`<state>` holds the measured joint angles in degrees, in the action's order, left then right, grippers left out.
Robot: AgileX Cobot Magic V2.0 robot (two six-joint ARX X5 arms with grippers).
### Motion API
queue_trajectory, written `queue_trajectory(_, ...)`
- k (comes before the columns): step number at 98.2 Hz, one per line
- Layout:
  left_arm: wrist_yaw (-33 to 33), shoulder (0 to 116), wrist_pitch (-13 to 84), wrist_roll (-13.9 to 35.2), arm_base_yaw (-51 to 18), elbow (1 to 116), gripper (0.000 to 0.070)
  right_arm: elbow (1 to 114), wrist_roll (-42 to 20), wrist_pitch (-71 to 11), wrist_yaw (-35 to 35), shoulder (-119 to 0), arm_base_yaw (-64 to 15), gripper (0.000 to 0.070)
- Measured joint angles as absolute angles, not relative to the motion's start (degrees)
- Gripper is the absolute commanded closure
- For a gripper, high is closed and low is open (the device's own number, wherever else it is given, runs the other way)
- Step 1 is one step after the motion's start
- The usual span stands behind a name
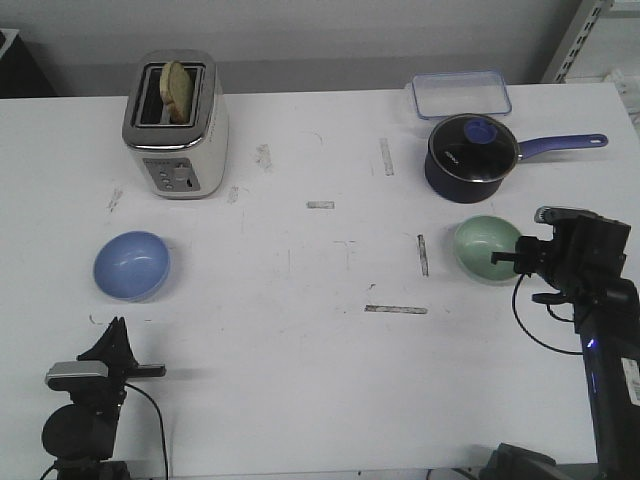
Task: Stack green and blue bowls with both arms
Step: 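Reach the right gripper forward to the rim of the pale green bowl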
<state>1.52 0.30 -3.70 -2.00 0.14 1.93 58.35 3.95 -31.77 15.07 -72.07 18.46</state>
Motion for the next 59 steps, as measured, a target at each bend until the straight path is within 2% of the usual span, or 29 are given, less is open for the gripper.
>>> queue_trajectory(8, 1.54, 0.3, -3.7, -2.0, 0.14, 1.93, 0.0699, 58.35, 4.27, -31.0, 15.05, -72.6, 19.33, 0.0274)
queue_trajectory(13, 1.52, 0.3, -3.68, -2.0, 0.14, 1.93, 0.0699, 58.35, 4.32, -30.26, 15.14, -72.82, 19.51, 0.0249)
queue_trajectory(59, 1.52, 0.3, -3.66, -2.0, 0.14, 1.93, 0.0699, 58.35, 7.33, -28.6, 14.81, -82.52, 19.62, 0.0242)
